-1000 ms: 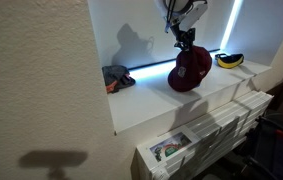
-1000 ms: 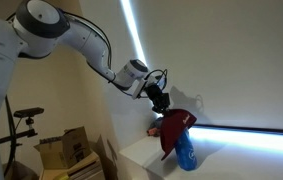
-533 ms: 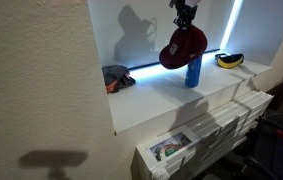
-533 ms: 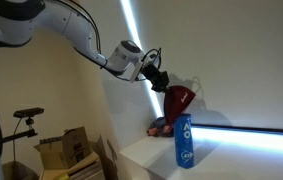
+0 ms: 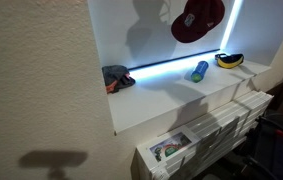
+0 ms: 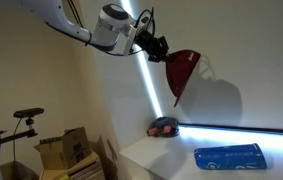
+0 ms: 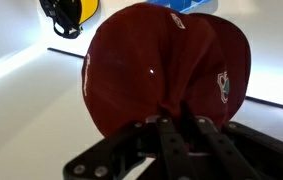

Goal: Move the maroon cap from the top of the blue bottle to the window sill

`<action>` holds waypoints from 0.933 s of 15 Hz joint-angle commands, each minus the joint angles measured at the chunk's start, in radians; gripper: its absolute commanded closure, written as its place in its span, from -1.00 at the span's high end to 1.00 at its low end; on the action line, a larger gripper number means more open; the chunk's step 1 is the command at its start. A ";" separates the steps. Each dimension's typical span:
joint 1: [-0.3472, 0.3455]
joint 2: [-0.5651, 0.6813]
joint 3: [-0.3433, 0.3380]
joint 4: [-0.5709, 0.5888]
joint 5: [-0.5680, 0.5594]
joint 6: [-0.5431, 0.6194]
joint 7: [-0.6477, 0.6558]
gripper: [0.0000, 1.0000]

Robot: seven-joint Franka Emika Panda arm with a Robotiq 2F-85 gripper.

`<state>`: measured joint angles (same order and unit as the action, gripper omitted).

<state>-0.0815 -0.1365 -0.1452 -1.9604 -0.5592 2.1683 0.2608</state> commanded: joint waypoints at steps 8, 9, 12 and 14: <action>-0.162 -0.044 -0.103 -0.204 0.192 0.570 0.033 -0.93; -0.179 -0.025 -0.124 -0.220 0.240 0.631 0.029 -0.93; -0.182 0.061 -0.187 -0.248 0.377 0.783 0.068 -0.93; -0.184 0.132 -0.210 -0.254 0.468 0.859 0.103 -0.93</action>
<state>-0.2667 -0.0958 -0.3341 -2.2046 -0.1914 2.9122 0.3088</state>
